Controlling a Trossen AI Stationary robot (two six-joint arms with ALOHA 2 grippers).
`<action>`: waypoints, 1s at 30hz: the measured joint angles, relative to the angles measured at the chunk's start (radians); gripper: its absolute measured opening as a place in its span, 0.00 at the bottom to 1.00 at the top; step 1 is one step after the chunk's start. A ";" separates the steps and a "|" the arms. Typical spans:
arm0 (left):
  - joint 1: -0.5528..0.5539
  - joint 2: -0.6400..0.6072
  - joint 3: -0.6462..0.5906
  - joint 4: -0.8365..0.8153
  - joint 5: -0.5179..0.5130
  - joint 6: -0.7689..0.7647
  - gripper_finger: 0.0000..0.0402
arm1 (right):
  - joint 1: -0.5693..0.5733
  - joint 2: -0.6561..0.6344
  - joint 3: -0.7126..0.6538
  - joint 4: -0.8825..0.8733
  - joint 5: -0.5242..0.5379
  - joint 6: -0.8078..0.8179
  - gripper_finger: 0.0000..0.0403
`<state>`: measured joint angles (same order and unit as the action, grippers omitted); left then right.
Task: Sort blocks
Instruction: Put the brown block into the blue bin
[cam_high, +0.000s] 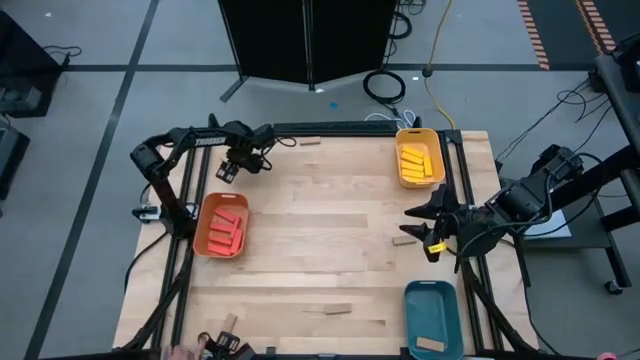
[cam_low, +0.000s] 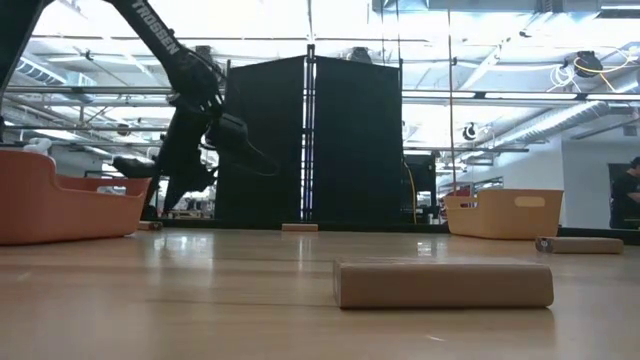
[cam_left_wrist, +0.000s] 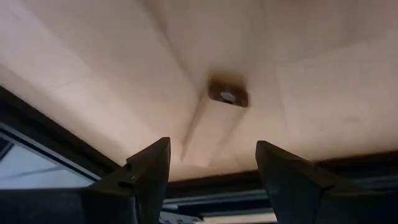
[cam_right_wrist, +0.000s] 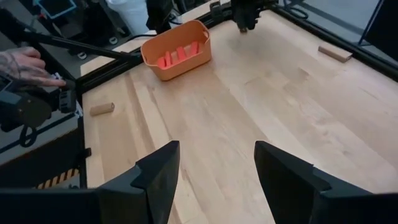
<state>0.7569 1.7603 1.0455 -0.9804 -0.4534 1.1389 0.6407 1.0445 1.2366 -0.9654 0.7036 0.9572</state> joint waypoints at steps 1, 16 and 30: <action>0.001 0.000 -0.010 0.021 0.000 0.009 0.58 | 0.000 0.004 0.000 -0.002 0.006 0.006 0.50; 0.008 0.007 -0.122 0.139 0.026 0.080 0.58 | 0.000 0.038 0.000 -0.012 -0.002 0.065 0.50; 0.007 0.007 -0.124 0.160 0.005 0.045 0.26 | 0.000 0.039 0.000 -0.012 0.002 0.079 0.50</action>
<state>0.7635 1.7672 0.9215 -0.8200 -0.4482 1.1839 0.6407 1.0831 1.2366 -0.9771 0.7052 1.0363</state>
